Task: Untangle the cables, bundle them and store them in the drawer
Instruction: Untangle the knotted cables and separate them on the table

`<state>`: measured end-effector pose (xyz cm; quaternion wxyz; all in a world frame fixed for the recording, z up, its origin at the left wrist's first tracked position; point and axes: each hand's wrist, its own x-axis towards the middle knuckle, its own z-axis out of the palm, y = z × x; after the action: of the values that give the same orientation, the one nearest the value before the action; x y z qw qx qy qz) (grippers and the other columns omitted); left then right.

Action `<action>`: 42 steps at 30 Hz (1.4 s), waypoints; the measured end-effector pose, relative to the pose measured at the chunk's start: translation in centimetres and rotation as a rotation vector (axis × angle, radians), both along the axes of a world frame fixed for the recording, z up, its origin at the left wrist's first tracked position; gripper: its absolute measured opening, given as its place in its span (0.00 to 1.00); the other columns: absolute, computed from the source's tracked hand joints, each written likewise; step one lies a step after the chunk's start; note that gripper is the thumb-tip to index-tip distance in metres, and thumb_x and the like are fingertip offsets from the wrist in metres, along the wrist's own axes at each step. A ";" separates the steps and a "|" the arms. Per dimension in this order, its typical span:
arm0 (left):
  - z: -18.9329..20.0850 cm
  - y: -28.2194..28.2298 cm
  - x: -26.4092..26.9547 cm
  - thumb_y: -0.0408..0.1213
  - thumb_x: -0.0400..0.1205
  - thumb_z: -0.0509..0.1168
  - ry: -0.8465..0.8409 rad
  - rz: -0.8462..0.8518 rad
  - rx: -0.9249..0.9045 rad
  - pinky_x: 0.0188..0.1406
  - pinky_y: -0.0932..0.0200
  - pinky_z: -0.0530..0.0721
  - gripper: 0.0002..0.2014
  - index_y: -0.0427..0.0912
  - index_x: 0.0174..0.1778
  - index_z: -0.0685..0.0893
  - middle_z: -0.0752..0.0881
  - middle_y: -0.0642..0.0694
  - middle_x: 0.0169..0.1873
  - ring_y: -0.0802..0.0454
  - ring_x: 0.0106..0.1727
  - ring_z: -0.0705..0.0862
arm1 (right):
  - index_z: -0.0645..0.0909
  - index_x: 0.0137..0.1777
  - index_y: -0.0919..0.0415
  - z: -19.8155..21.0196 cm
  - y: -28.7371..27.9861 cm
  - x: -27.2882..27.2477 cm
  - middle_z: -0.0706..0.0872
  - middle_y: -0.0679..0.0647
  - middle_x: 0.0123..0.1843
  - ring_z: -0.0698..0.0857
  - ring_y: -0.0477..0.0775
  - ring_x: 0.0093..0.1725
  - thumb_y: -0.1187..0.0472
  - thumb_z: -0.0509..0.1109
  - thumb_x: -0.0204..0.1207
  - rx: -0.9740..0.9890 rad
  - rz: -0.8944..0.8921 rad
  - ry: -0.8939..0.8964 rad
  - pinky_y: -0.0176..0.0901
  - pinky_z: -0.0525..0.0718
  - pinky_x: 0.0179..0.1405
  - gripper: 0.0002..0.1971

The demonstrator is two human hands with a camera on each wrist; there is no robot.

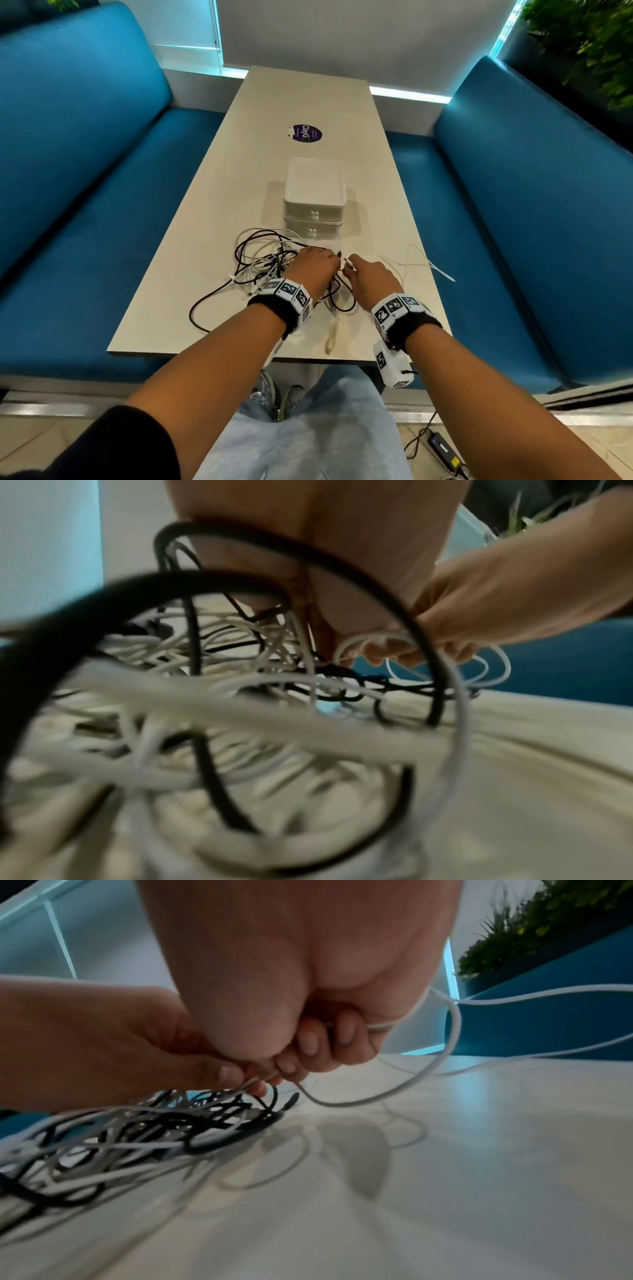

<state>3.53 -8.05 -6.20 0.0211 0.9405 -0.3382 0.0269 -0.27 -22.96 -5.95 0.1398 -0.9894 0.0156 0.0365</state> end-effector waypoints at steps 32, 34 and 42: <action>-1.0 1.2 -1.2 0.47 0.83 0.57 -0.088 0.026 0.010 0.64 0.41 0.68 0.13 0.51 0.59 0.80 0.80 0.52 0.59 0.45 0.61 0.77 | 0.77 0.55 0.58 0.3 -0.8 -0.4 0.87 0.63 0.50 0.84 0.66 0.51 0.50 0.54 0.87 0.057 0.051 0.119 0.49 0.78 0.43 0.14; -0.9 1.3 -1.1 0.48 0.83 0.58 -0.066 0.027 0.018 0.66 0.41 0.66 0.13 0.52 0.60 0.80 0.80 0.53 0.61 0.46 0.62 0.76 | 0.78 0.57 0.59 0.5 -0.7 -0.3 0.86 0.63 0.53 0.83 0.66 0.54 0.50 0.54 0.87 0.023 0.063 0.143 0.48 0.76 0.45 0.16; -0.6 3.1 0.4 0.63 0.81 0.59 -0.077 0.111 0.075 0.64 0.40 0.66 0.22 0.51 0.62 0.80 0.82 0.52 0.58 0.44 0.64 0.75 | 0.78 0.49 0.58 1.9 -4.7 -1.0 0.87 0.64 0.53 0.81 0.63 0.45 0.55 0.55 0.84 -0.049 -0.114 0.176 0.45 0.75 0.43 0.11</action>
<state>3.97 -4.99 -6.81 -0.0288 0.9562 -0.2867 0.0515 -1.26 -27.70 -4.07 0.1157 -0.9830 0.0849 0.1147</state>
